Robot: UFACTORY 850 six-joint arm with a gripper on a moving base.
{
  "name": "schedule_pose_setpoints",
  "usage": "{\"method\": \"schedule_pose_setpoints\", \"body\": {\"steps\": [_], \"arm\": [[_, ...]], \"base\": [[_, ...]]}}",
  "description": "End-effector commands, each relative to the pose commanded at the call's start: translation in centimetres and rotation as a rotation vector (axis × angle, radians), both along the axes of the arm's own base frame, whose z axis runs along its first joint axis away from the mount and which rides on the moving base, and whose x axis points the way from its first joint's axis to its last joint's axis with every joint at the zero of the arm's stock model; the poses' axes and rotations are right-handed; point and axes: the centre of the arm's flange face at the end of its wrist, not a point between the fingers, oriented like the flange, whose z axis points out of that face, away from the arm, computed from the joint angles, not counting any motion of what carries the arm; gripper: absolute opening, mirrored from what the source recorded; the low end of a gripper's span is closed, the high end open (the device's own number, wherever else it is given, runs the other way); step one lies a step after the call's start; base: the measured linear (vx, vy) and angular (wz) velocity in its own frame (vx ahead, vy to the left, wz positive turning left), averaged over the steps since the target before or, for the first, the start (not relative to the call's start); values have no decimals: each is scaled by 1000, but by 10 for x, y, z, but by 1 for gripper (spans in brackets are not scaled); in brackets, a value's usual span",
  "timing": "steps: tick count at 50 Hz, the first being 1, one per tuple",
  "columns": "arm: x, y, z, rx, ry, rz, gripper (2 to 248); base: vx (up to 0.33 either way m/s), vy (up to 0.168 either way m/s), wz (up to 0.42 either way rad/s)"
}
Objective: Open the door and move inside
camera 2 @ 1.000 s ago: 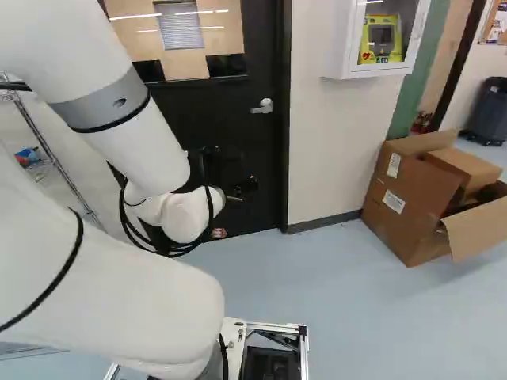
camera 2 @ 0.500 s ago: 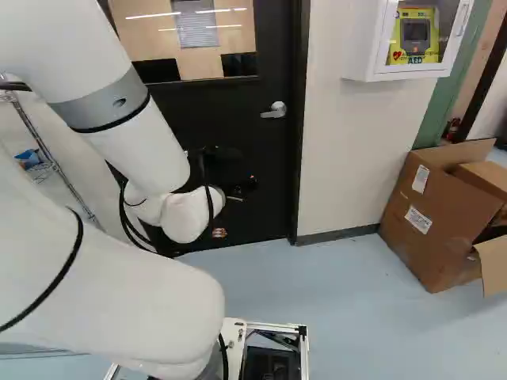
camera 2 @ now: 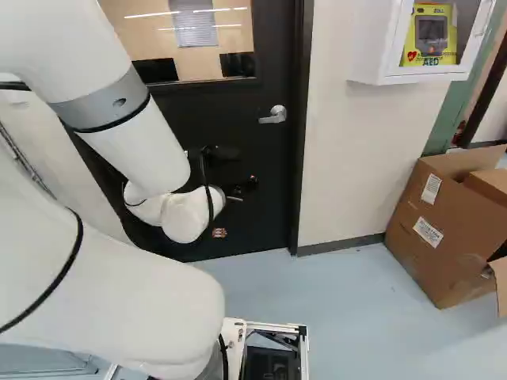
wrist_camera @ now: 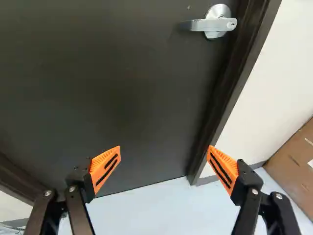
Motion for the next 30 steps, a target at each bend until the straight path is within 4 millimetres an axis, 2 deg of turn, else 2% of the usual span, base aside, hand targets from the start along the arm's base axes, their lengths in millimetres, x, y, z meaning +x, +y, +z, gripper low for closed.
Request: {"method": "schedule_pose_setpoints", "body": {"steps": [23,30], "arm": [[0,0,0,0,0,0,247],[0,0,0,0,0,0,247]], "base": [[181,3,-5],[105,5,-10]]}}
